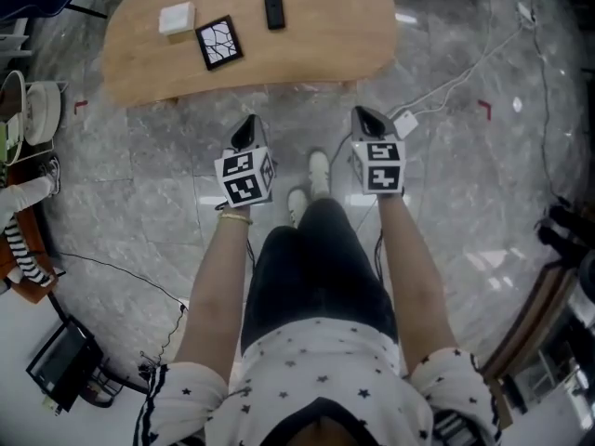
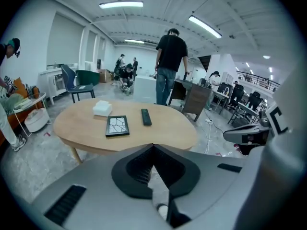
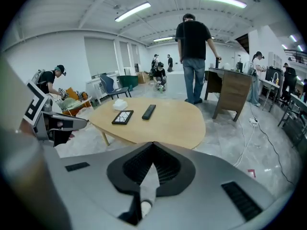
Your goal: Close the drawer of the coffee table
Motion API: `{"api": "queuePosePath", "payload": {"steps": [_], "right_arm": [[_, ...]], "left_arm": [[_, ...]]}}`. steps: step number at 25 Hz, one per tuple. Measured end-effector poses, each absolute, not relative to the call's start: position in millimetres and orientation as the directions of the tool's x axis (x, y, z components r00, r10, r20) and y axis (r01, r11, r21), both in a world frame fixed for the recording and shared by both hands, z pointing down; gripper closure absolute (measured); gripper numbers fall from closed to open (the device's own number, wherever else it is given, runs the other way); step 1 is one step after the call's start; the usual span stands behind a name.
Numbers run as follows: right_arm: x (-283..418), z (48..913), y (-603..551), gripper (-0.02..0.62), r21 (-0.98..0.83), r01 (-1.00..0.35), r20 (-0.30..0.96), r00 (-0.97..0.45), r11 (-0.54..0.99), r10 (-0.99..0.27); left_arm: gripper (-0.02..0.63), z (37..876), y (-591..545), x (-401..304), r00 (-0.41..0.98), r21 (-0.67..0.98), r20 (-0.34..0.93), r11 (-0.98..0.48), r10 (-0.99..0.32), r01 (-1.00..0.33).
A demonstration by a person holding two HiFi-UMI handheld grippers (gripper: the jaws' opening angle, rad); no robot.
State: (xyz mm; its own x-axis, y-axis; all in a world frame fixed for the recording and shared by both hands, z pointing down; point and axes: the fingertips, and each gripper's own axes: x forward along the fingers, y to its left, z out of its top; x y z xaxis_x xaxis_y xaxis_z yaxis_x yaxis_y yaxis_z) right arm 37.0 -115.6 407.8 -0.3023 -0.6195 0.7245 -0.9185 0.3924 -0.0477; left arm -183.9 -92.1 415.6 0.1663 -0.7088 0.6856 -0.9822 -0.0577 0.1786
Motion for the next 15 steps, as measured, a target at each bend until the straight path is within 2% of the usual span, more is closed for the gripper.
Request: {"api": "queuePosePath", "payload": {"steps": [15], "right_arm": [[30.8,290.3,-51.3,0.586,-0.170,-0.928,0.631,-0.361,0.331,-0.687]], "left_arm": [[0.600,300.8,-16.7,-154.5,0.233,0.226,0.616,-0.115,-0.752,-0.967]]}}
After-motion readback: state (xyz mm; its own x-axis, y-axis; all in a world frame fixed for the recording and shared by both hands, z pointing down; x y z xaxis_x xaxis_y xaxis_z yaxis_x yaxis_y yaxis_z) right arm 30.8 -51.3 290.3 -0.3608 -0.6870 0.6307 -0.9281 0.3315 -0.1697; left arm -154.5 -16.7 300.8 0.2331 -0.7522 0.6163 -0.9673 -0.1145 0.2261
